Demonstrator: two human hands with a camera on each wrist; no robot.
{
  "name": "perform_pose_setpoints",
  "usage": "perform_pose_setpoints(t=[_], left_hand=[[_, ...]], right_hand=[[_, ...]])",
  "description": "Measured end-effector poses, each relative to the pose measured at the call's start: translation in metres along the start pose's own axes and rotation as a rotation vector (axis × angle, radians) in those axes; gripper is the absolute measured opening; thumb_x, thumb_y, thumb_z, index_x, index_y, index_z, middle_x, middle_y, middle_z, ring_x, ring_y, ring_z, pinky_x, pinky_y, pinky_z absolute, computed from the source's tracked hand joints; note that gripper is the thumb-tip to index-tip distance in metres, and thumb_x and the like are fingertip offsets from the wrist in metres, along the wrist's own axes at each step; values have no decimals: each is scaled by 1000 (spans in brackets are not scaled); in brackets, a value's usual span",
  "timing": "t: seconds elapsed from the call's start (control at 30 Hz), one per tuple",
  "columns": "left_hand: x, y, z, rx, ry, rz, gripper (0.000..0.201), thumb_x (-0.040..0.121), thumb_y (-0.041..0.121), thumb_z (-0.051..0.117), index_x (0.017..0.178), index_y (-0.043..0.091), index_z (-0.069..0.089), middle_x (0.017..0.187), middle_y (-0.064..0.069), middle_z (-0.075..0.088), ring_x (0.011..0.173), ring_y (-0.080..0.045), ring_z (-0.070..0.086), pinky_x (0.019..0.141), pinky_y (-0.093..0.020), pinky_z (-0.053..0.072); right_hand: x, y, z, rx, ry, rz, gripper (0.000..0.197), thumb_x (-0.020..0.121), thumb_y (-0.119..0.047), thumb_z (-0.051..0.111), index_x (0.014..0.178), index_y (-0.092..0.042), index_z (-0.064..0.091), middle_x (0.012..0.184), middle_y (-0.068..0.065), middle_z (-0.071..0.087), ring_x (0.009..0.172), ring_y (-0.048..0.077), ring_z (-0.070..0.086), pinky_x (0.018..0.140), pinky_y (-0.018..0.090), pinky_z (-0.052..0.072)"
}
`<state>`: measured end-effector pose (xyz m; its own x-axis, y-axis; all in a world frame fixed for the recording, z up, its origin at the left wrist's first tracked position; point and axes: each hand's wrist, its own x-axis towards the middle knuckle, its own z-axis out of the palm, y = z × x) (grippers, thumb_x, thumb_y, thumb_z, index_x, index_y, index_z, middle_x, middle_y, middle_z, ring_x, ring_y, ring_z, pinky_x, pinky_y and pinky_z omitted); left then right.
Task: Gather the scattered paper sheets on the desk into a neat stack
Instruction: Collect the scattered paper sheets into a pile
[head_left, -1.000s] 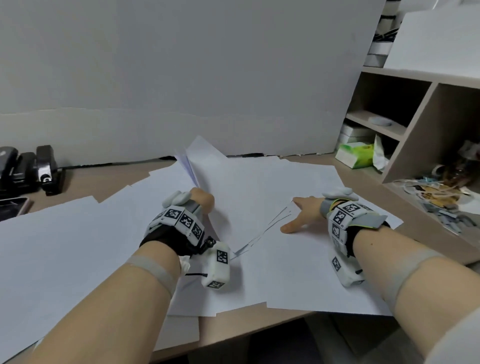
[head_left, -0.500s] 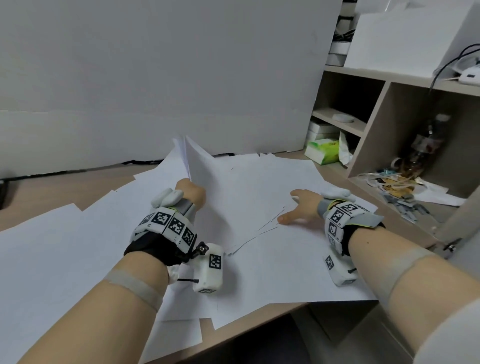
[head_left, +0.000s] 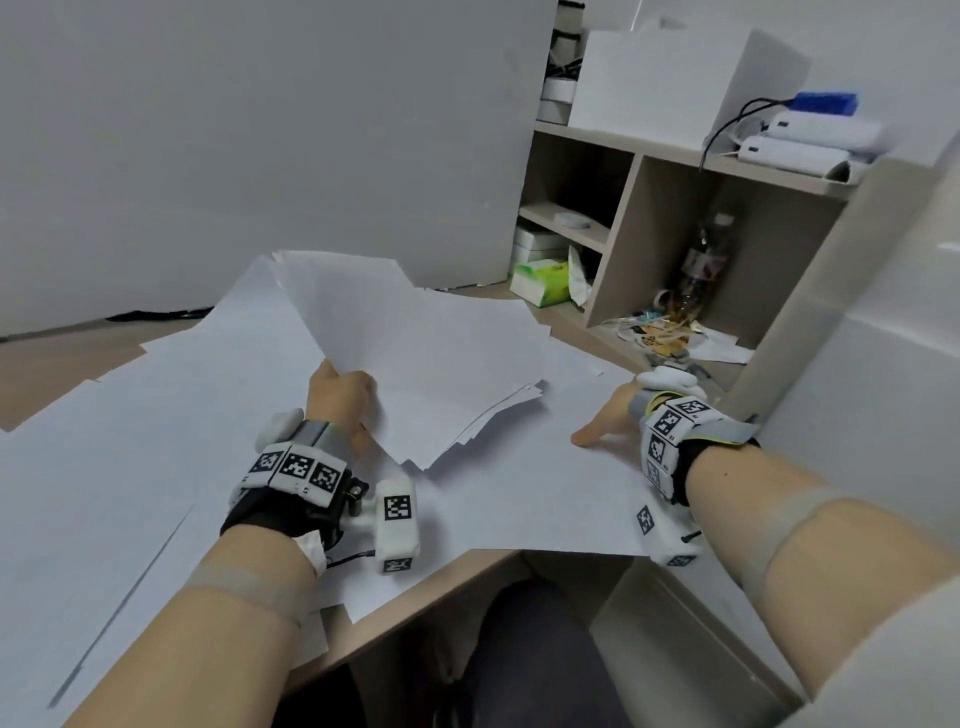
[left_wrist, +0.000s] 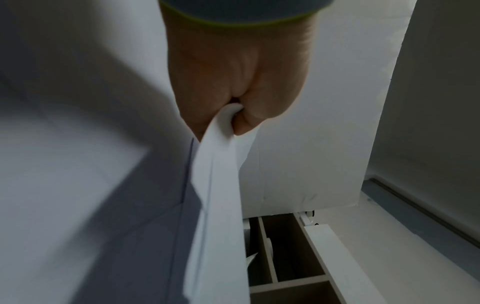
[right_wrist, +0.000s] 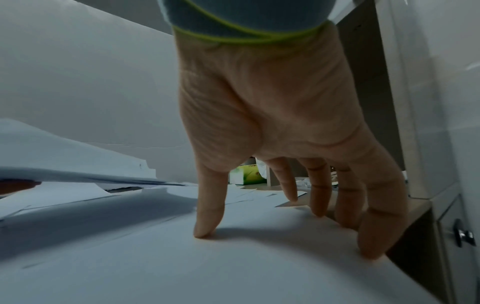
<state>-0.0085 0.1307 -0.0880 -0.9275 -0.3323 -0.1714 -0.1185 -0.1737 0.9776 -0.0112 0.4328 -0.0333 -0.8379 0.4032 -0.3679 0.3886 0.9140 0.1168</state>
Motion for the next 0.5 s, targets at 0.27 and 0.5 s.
perform_pose_setpoints(t=[0.27, 0.5], left_hand=[[-4, -12, -5, -184, -37, 27, 27, 87, -7, 50, 104, 13, 59, 96, -9, 67, 83, -29, 64, 80, -41, 55], [0, -12, -2, -258, -47, 6, 37, 89, -7, 50, 123, 7, 58, 108, -10, 70, 90, -30, 68, 81, -40, 56]], right_hand=[[-2, 9, 6, 115, -115, 62, 91, 77, -68, 66, 144, -12, 40, 147, 6, 44, 134, 26, 41, 104, 34, 33], [-2, 35, -1, 361, -111, 80, 70, 89, -44, 66, 141, -2, 46, 143, 13, 49, 130, 31, 46, 111, 40, 35]])
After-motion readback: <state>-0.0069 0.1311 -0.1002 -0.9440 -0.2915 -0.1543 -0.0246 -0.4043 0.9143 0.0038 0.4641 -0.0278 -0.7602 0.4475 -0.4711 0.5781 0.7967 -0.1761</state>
